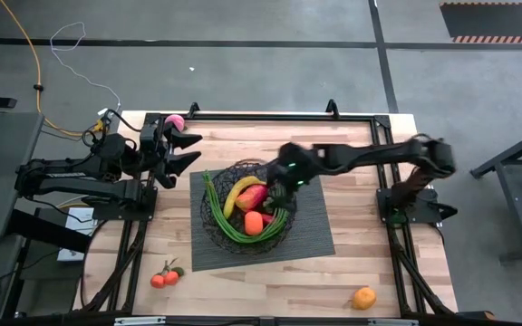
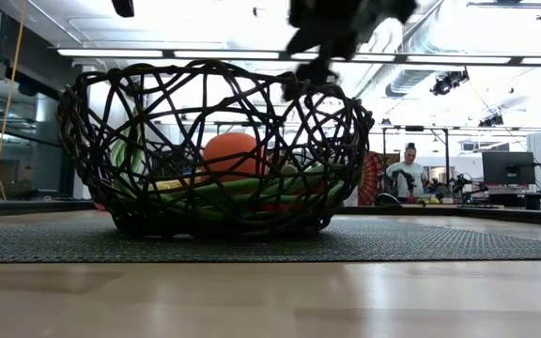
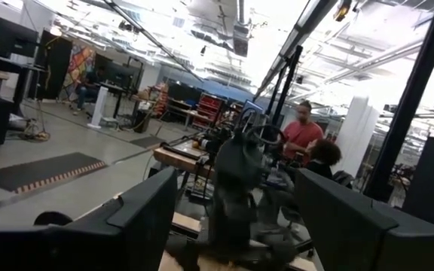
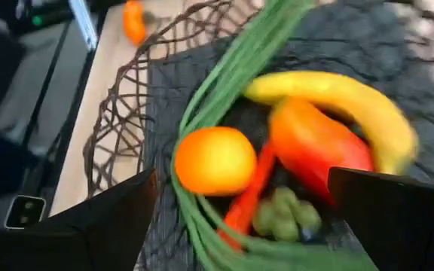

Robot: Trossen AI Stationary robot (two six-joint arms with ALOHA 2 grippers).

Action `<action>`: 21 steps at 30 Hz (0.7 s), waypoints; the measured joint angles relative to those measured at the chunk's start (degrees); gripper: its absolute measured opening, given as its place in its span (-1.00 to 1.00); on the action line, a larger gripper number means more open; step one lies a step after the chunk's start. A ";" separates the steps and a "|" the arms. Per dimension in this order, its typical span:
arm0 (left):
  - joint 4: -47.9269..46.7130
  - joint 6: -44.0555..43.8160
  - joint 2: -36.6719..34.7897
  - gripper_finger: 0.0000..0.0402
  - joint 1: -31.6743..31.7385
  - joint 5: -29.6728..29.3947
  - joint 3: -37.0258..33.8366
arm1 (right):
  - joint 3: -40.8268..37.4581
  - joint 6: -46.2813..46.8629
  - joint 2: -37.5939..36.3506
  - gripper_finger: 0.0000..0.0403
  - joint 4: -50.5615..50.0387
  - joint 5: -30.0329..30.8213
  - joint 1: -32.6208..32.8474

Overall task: Build produce basket
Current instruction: Put the yellow lemon into the black mesh basket

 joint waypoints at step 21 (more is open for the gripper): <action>-0.91 -0.02 0.00 0.28 0.00 -0.09 0.00 | -33.61 19.57 -29.56 0.83 57.77 15.36 -0.30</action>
